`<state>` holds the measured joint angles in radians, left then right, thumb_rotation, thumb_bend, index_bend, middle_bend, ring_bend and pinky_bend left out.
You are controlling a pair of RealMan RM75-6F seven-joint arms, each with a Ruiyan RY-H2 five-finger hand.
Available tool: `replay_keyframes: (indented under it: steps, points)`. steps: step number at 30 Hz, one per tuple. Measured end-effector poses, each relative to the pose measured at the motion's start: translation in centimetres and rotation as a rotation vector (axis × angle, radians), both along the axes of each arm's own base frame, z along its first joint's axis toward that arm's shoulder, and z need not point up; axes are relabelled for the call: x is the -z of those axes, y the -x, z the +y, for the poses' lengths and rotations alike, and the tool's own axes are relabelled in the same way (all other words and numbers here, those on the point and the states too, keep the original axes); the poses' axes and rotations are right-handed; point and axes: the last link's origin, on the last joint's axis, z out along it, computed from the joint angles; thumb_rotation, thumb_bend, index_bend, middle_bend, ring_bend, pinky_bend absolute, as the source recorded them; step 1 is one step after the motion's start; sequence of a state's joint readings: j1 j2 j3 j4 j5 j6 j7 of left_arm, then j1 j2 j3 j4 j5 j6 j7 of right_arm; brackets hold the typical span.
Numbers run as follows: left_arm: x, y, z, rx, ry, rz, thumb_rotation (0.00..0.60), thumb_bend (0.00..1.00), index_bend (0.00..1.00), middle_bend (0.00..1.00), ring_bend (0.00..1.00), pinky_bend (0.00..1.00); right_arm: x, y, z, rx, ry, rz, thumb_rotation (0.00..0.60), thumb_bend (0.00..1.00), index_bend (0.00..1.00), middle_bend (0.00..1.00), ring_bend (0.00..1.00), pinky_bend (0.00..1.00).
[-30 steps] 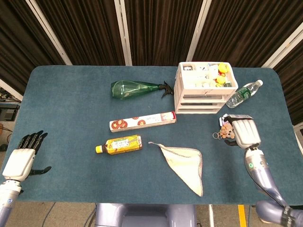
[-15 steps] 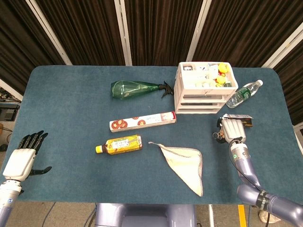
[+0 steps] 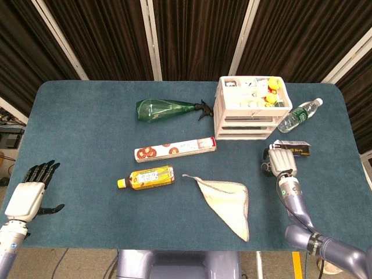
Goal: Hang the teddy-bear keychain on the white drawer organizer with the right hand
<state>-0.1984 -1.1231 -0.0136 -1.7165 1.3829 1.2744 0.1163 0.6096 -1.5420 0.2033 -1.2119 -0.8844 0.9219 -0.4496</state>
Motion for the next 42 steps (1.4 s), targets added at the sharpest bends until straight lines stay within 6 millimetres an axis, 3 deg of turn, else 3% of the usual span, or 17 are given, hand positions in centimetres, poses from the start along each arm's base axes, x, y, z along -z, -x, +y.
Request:
replay_keyframes:
  steps: [34,42]
  points:
    - [0.0,0.0,0.2,-0.005,-0.006,-0.013,0.600,0.09,0.00,0.00,0.00,0.00,1.6,1.3,-0.3,0.069,-0.027,0.007,0.600,0.23,0.44,1.00,1.00,0.84]
    - [0.0,0.0,0.2,-0.008,-0.006,-0.014,0.600,0.09,0.00,0.00,0.00,0.00,1.8,1.3,-0.4,0.073,-0.030,0.007,0.600,0.28,0.47,1.00,1.00,0.84]
